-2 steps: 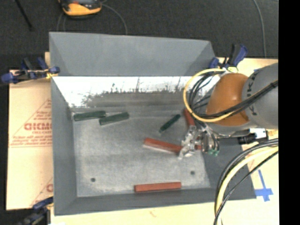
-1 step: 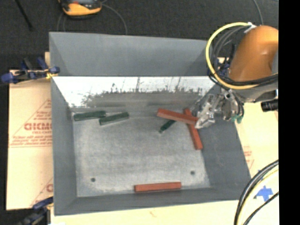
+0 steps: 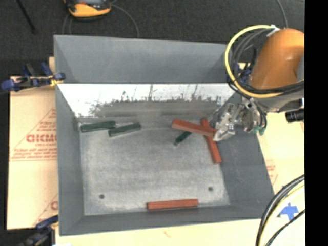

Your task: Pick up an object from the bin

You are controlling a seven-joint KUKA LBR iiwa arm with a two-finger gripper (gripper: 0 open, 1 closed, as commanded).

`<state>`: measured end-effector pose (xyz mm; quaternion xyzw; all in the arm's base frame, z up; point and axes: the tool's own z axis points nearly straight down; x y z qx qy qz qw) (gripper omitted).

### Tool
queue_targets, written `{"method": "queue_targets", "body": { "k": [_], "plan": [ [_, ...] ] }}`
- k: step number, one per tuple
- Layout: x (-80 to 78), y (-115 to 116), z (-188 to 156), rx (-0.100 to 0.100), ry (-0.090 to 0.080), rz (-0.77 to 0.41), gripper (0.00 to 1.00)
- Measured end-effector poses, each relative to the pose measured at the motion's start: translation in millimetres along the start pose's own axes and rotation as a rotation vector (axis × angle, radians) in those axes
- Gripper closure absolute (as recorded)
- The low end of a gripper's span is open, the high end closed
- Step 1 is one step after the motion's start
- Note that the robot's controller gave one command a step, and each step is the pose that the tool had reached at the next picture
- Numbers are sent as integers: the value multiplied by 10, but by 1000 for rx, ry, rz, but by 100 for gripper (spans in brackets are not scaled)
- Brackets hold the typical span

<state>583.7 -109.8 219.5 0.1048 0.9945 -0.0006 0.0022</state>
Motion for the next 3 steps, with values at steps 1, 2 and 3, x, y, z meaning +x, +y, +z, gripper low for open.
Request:
{"method": "queue_targets", "body": {
  "k": [1, 2, 3],
  "plan": [
    [72, -5, 141, 0, -1, 13, 100],
    [-73, -38, 156, 1, 0, 16, 100],
    [-142, -39, 166, 1, -1, 13, 100]
  ]
}}
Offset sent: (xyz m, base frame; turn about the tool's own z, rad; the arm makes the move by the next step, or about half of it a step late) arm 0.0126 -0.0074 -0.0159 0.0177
